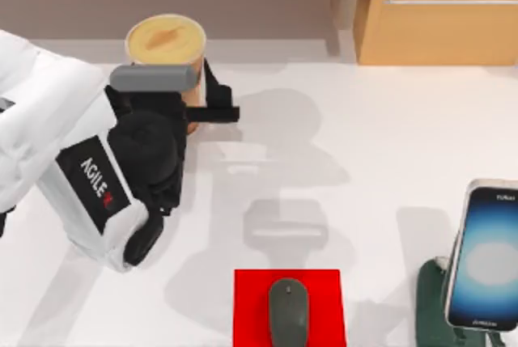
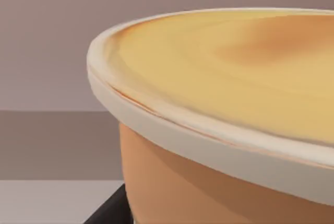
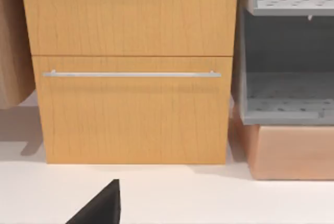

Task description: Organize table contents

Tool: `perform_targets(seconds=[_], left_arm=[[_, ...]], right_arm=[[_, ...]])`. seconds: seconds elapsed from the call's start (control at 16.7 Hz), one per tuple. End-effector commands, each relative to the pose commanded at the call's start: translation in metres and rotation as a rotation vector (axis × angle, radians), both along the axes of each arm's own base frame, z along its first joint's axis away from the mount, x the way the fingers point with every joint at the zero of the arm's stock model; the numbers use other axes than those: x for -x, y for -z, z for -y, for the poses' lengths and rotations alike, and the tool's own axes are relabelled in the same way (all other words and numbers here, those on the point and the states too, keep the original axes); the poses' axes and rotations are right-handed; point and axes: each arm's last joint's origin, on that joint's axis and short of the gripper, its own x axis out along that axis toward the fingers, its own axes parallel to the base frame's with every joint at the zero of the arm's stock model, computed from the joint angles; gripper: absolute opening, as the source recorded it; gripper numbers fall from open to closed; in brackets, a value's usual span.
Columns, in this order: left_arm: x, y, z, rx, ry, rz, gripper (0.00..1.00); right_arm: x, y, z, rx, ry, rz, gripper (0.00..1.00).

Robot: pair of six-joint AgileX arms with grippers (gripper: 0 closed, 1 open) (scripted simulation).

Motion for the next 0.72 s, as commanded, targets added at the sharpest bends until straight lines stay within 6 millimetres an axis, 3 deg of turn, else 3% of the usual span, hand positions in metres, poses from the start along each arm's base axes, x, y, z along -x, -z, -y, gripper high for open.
perform_targets(seconds=[0.3,0.72], left_arm=[[0.0000,0.0000,0.0000,0.000,0.000,0.000,0.02],[0.0000,0.0000,0.0000,0.000,0.000,0.000,0.00]], right_arm=[[0.0000,0.0000,0.0000,0.000,0.000,0.000,1.00],[0.0000,0.0000,0.0000,0.000,0.000,0.000,1.00]])
